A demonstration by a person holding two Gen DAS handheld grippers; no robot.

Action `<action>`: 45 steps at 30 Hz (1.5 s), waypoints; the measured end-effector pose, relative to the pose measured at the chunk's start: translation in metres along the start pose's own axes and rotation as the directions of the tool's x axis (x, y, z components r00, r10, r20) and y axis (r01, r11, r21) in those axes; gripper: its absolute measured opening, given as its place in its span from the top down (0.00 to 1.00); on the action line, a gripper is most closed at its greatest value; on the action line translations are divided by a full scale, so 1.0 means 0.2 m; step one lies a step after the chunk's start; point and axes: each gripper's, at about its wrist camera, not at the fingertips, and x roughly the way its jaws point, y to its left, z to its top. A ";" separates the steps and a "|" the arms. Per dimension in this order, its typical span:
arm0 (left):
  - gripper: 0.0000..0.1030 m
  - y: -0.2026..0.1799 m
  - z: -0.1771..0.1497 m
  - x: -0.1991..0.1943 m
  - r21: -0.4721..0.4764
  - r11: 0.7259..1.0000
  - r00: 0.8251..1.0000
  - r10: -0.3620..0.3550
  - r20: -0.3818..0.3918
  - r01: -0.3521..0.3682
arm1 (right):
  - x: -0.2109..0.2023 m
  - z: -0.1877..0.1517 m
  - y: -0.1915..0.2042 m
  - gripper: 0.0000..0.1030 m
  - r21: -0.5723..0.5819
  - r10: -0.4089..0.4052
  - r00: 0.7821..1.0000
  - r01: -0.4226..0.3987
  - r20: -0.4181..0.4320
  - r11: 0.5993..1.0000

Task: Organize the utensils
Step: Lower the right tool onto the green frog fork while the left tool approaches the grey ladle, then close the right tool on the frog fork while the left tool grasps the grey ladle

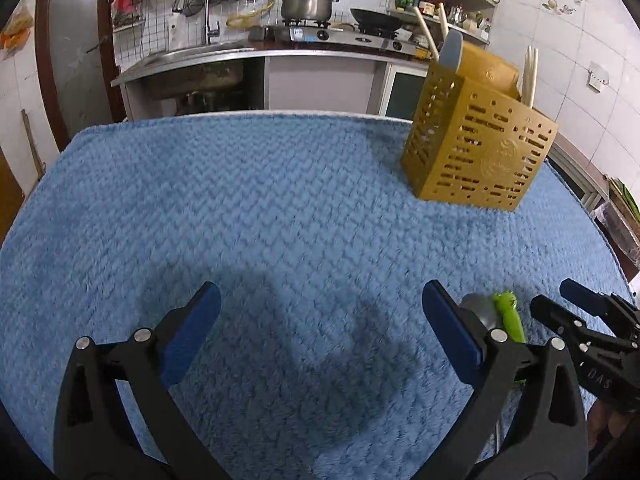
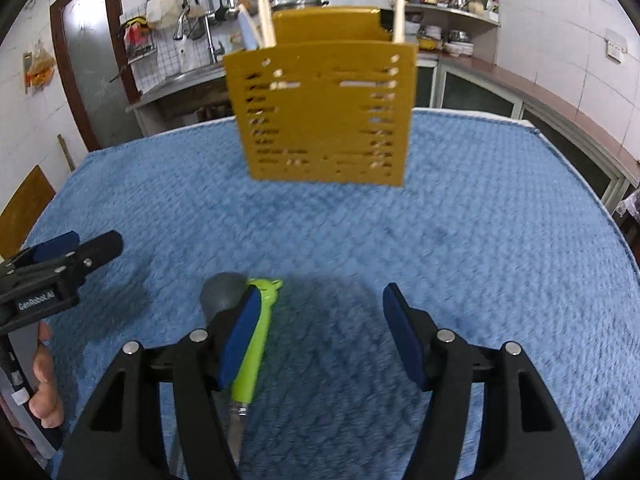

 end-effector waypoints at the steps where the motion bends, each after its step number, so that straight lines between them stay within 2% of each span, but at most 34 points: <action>1: 0.05 0.00 0.00 0.00 0.002 1.000 1.000 0.003 -0.003 -0.003 | 0.01 0.00 0.02 0.39 -0.004 -0.003 1.000 0.003 -0.008 1.000; 7: 0.05 0.04 -0.01 0.02 -0.021 1.000 1.000 0.011 -0.022 -0.011 | 0.09 -0.01 0.10 0.41 -0.034 -0.030 0.998 0.028 -0.060 0.999; 9: 0.05 0.05 0.00 0.02 -0.036 0.999 1.000 0.003 -0.028 -0.004 | 0.11 -0.01 0.11 0.58 -0.043 -0.039 0.997 0.036 -0.073 0.998; 11: 0.05 0.05 0.00 0.02 -0.043 0.999 1.000 -0.005 -0.030 0.004 | 0.12 -0.02 0.11 0.62 -0.042 -0.029 0.996 0.026 -0.079 0.999; 13: 0.05 0.04 0.00 0.02 -0.039 0.999 0.999 -0.008 -0.031 0.007 | 0.12 -0.01 0.09 0.71 -0.027 -0.011 0.996 0.009 -0.083 1.000; 14: 0.05 0.03 0.00 0.01 -0.036 0.999 0.999 -0.014 -0.033 0.012 | 0.11 -0.01 0.07 0.79 -0.015 0.001 0.996 -0.002 -0.085 1.000; 17: 0.05 -0.01 0.00 0.01 -0.029 0.999 0.998 -0.036 -0.047 0.035 | 0.10 0.01 0.00 0.80 0.023 0.032 0.996 -0.030 -0.088 0.999; 21: 0.06 -0.10 0.00 0.02 -0.010 0.998 0.995 -0.066 -0.072 0.066 | 0.08 0.05 -0.10 0.85 0.048 0.026 0.997 -0.023 -0.069 0.999; 24: 0.07 -0.17 -0.01 0.02 0.012 0.997 0.993 -0.080 -0.090 0.082 | 0.06 0.07 -0.16 0.85 0.052 0.013 0.998 -0.010 -0.060 0.999; 32: 0.22 -0.39 -0.01 0.08 0.081 0.989 0.980 -0.110 -0.167 0.125 | 0.04 0.09 -0.32 0.85 0.084 -0.012 0.998 0.017 -0.069 0.996; 35: 0.24 -0.46 -0.01 0.11 0.110 0.986 0.975 -0.099 -0.199 0.122 | 0.05 0.08 -0.35 0.85 0.101 -0.009 0.997 0.016 -0.072 0.995; 37: 0.37 -0.49 -0.01 0.15 0.122 0.985 0.969 -0.092 -0.230 0.123 | 0.06 0.08 -0.37 0.85 0.110 -0.004 0.997 0.012 -0.071 0.994; 39: 0.42 -0.51 0.00 0.18 0.111 0.986 0.959 -0.093 -0.268 0.127 | 0.06 0.08 -0.37 0.85 0.114 -0.005 0.998 0.013 -0.070 0.993; 45: 0.41 -0.58 0.00 0.22 0.141 0.988 0.957 -0.026 -0.290 0.069 | 0.08 0.06 -0.40 0.85 0.132 0.009 0.998 0.000 -0.065 0.991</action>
